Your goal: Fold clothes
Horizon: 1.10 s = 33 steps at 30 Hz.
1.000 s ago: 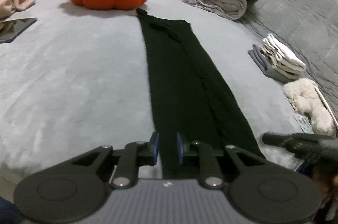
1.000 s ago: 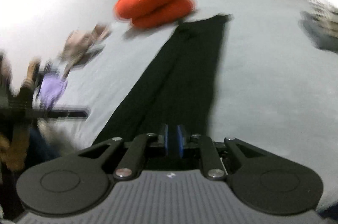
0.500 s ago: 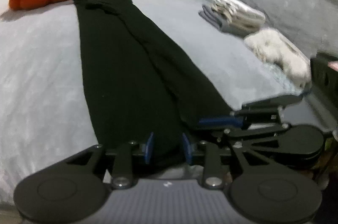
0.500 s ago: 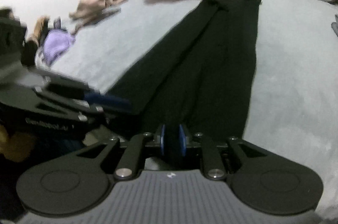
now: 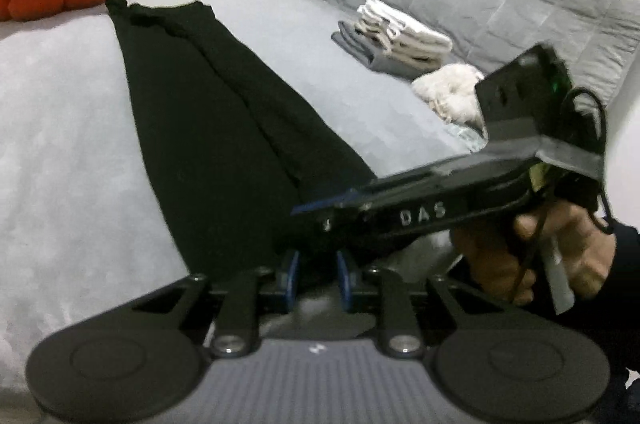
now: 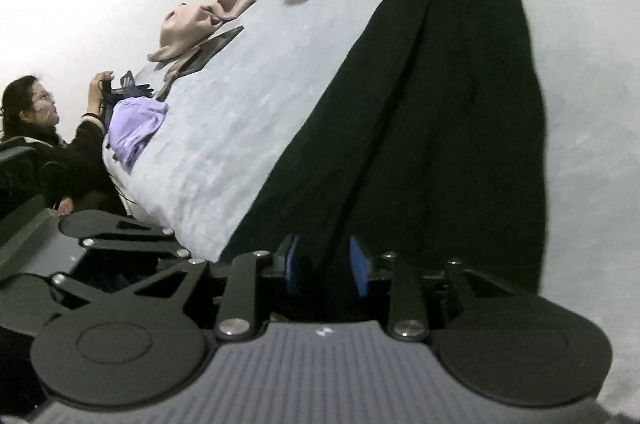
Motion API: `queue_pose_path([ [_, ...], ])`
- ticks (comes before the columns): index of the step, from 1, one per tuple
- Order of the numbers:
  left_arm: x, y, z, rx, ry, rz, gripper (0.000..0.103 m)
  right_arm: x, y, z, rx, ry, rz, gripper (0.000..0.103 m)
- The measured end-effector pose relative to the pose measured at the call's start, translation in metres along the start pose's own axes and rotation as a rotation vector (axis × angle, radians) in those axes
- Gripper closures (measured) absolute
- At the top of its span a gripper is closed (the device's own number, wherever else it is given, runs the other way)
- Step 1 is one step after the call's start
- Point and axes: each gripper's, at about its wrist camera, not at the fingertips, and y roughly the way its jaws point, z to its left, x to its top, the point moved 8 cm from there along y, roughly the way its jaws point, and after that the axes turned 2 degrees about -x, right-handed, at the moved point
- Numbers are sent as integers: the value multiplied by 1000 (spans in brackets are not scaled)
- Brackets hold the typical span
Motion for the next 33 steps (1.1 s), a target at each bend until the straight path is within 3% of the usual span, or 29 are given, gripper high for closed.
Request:
queue_pose_path([
  [2, 3, -6, 8, -1, -34, -23, 82, -1, -1, 3, -18, -15, -4, 97],
  [3, 5, -8, 13, -4, -56, -34, 82, -1, -4, 3, -38, -22, -9, 102],
  [9, 0, -4, 23, 20, -85, -10, 82, -7, -29, 4, -26, 63, -62, 102],
  [13, -5, 0, 22, 48, -68, 19, 80, -21, -16, -6, -94, 69, -30, 102],
  [14, -5, -1, 22, 51, -68, 17, 79, -20, -17, -5, -94, 66, -36, 101],
  [16, -3, -4, 25, 53, -78, 8, 79, -15, -22, 2, -97, 36, -46, 90],
  [20, 5, -15, 27, 42, -95, -27, 78, -5, -41, 7, -89, -9, -101, 90],
  [24, 26, -20, 23, 36, -85, -58, 76, 12, -52, -12, -119, -28, -148, 90],
  [27, 39, -9, 22, 83, -73, -43, 66, 14, -37, -35, -169, -35, -100, 90],
  [33, 61, 22, 37, 253, -138, 13, 65, 7, -18, -33, -172, -163, -9, 90],
])
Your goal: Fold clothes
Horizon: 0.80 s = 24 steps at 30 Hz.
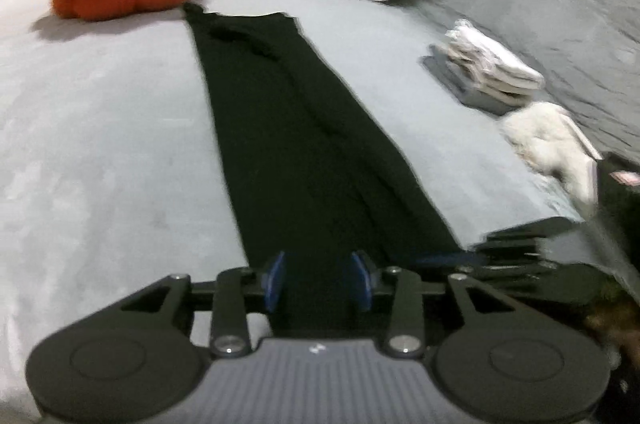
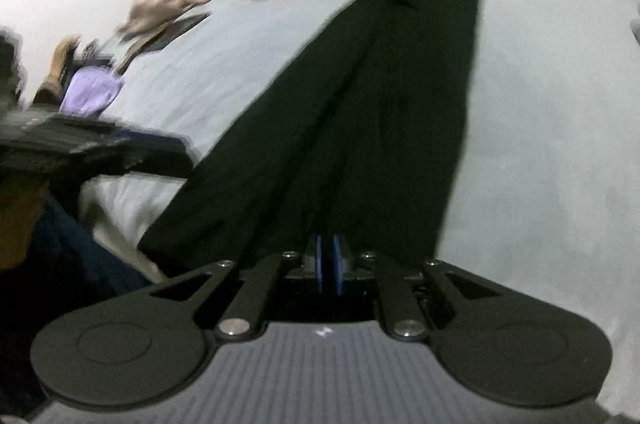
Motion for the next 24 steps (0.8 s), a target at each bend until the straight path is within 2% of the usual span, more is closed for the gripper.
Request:
queue_pose_path([
  [3, 34, 10, 5, 11, -29, -23, 65, 33, -14, -21, -18, 1, -65, 89],
  [7, 76, 33, 1, 18, 15, -46, 61, 79, -6, -58, -49, -33, -83, 89],
  [9, 87, 55, 4, -4, 15, -46, 61, 91, 11, -68, -46, -85, -56, 89],
  [11, 84, 76, 11, 22, 17, -34, 61, 92, 31, -66, -16, -142, -31, 89],
  [14, 64, 96, 16, 17, 15, 29, 63, 86, 62, -64, 11, -208, 21, 89],
  [15, 62, 96, 14, 5, 30, 27, 64, 82, 69, -64, -1, -224, 31, 92],
  [18, 67, 87, 1, -45, 97, -22, 63, 89, 72, -68, -5, -226, -13, 92],
  [20, 71, 90, -4, -81, 83, -10, 63, 98, 71, -74, -12, -200, -40, 90],
  [23, 68, 101, -12, -128, 71, 38, 64, 101, 83, -81, 4, -178, -15, 89],
  [24, 65, 105, -16, -130, 83, 50, 68, 100, 86, -79, 17, -186, -13, 89],
])
